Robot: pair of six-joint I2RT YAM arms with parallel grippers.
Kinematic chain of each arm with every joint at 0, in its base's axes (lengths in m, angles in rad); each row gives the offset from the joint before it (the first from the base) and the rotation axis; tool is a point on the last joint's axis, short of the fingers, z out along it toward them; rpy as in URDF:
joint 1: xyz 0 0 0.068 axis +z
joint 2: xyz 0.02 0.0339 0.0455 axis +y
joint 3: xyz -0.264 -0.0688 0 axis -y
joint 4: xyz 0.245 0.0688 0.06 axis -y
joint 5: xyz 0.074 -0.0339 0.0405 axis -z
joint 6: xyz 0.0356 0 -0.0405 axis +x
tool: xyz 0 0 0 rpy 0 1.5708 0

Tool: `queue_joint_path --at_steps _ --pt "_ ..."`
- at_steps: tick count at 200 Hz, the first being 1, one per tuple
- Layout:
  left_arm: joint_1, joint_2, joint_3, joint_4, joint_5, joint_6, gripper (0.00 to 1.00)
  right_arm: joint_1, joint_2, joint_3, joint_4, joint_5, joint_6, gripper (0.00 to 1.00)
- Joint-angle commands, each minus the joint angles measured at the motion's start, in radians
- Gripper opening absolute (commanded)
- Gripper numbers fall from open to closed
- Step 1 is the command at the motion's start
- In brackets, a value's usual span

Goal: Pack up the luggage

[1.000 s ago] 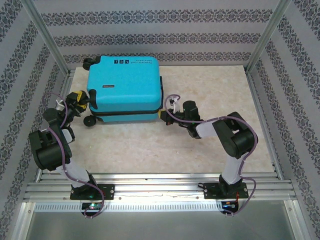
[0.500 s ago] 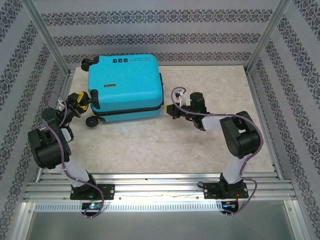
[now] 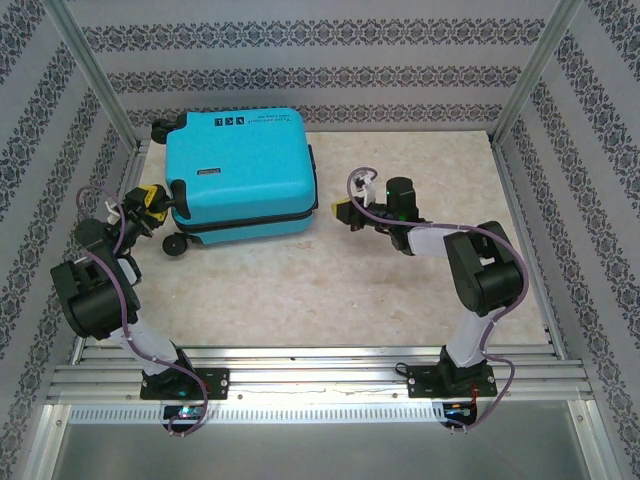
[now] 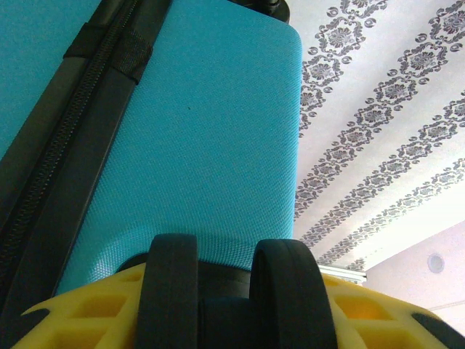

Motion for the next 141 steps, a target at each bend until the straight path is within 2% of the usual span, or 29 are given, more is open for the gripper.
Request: queue_joint_path --at_steps 1,10,36,141 --pt "0.014 -0.025 0.071 0.124 -0.054 -0.210 0.00 0.040 0.023 -0.014 0.035 -0.047 -0.085 0.21" --pt "0.014 -0.021 0.075 0.124 -0.051 -0.211 0.00 0.052 0.036 -0.008 0.033 -0.043 -0.087 0.26" --pt "0.014 -0.016 0.085 0.124 -0.043 -0.209 0.00 0.081 0.080 0.011 0.038 -0.026 -0.094 0.30" --pt "0.013 -0.013 0.093 0.124 -0.038 -0.214 0.00 0.110 0.169 0.134 -0.067 0.066 -0.108 0.36"
